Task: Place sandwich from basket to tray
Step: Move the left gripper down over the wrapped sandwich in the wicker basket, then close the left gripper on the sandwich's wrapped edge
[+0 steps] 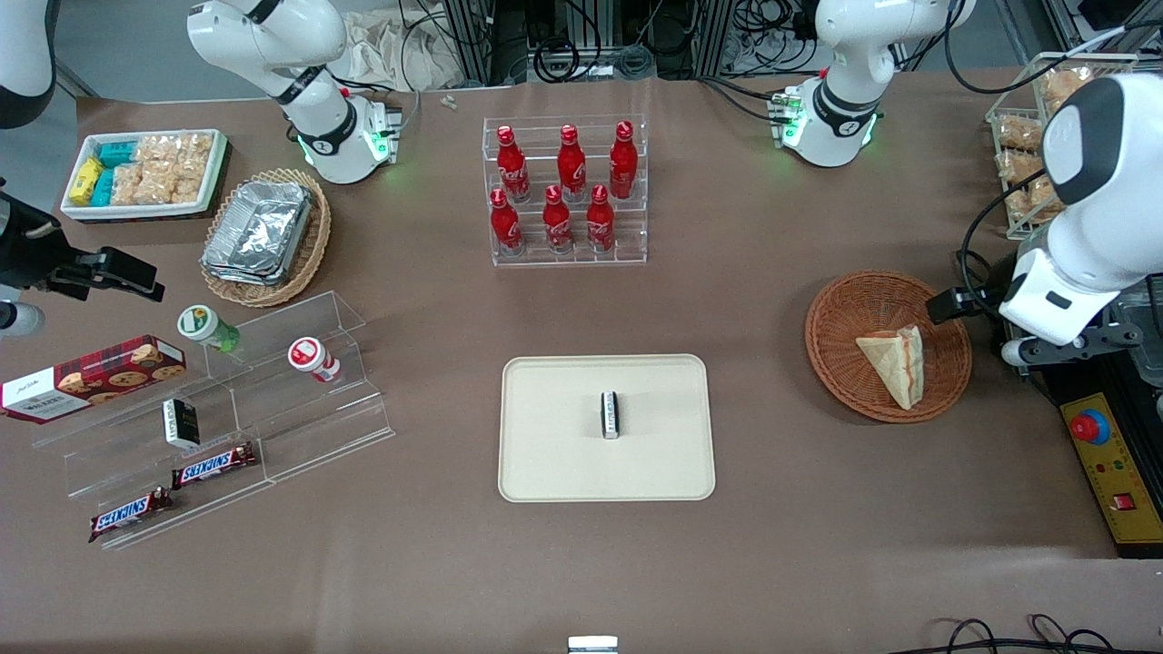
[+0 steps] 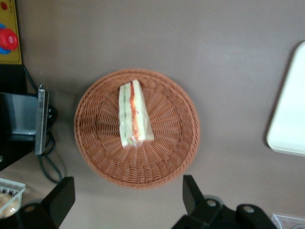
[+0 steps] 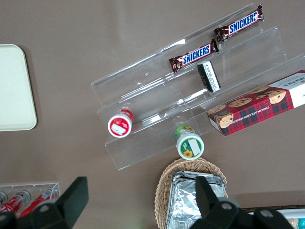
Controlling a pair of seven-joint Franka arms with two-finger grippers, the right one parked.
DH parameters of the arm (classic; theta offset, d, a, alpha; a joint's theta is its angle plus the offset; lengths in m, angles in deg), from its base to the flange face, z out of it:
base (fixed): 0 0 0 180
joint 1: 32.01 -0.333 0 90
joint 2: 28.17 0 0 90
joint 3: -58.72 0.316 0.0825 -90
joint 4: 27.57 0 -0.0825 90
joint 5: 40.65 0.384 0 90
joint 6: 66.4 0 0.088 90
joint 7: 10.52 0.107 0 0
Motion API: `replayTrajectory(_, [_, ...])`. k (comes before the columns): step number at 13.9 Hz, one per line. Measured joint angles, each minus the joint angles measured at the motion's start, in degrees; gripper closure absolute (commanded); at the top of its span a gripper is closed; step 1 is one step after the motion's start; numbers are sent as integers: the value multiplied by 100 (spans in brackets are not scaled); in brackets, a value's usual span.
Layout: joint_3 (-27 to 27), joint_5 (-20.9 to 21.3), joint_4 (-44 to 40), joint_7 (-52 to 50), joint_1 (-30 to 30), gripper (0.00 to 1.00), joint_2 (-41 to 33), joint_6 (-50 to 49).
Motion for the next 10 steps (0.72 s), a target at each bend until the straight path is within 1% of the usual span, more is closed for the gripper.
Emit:
replayTrajectory(2, [32,-1,942,-378,-178,0,-176,983])
replayTrajectory(4, [32,-1,1507,-1038,-193,0,-222,1468])
replayTrajectory(6, [-2,-1,1682,-1459,-182,0,-186,1622])
replayTrajectory(10, [-8,60,1909,-1893,-183,0,26,2265])
